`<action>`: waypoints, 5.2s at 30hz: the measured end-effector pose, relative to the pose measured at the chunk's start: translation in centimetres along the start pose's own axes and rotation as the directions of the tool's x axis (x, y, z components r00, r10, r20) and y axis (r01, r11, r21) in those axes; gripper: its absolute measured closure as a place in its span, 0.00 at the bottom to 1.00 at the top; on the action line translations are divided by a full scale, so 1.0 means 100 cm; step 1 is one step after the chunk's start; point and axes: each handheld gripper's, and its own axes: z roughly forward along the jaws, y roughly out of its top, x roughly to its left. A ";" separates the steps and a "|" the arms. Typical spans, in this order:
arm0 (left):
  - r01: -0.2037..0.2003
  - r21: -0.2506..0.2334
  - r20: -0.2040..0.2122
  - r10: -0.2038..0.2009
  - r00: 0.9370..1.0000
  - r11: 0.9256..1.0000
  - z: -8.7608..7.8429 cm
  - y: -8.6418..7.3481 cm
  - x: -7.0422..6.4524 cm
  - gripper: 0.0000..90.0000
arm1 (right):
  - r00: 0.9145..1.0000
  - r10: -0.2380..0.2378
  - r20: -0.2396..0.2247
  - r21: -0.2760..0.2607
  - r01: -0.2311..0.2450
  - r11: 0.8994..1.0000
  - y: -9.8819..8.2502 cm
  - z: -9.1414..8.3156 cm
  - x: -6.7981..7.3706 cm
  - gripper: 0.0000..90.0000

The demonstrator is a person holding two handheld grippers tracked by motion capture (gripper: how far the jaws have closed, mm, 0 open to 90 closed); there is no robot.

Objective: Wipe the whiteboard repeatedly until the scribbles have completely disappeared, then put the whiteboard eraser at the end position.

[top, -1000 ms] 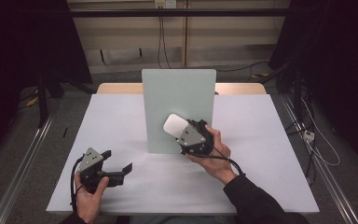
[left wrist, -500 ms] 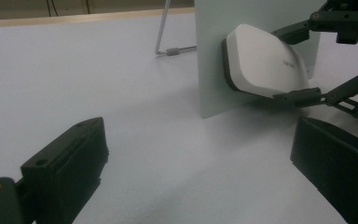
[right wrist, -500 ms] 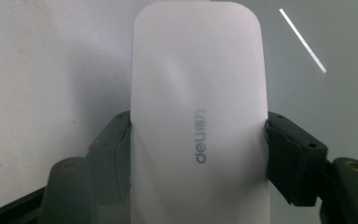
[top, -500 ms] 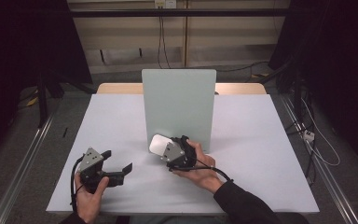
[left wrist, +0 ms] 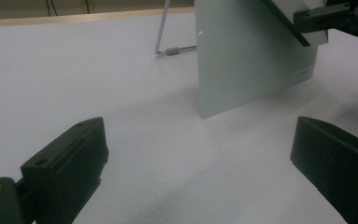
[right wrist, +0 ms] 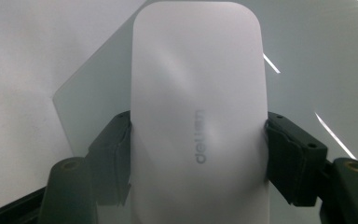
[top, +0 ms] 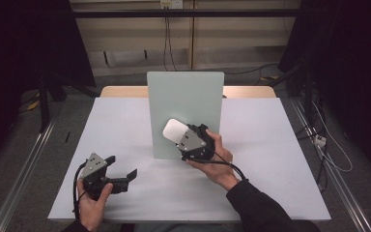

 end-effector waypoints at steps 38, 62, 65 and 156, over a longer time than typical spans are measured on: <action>0.019 0.015 0.015 -0.019 1.000 1.000 0.002 -0.002 0.003 0.04 | 0.986 0.116 -0.123 0.024 -0.114 0.993 -0.014 -0.008 0.005 0.35; 0.004 0.022 0.012 -0.005 1.000 1.000 0.004 -0.002 0.003 0.04 | 0.954 0.214 -0.209 0.074 -0.203 0.976 -0.030 -0.024 -0.011 0.35; 0.008 0.025 0.015 -0.008 1.000 1.000 0.004 -0.002 0.002 0.04 | 0.951 0.223 -0.215 0.078 -0.211 0.974 -0.030 -0.025 -0.013 0.35; -0.007 0.026 0.023 0.006 1.000 1.000 0.003 -0.001 -0.001 0.04 | 0.819 0.238 -0.522 0.304 -0.082 0.949 -0.052 -0.006 0.031 0.25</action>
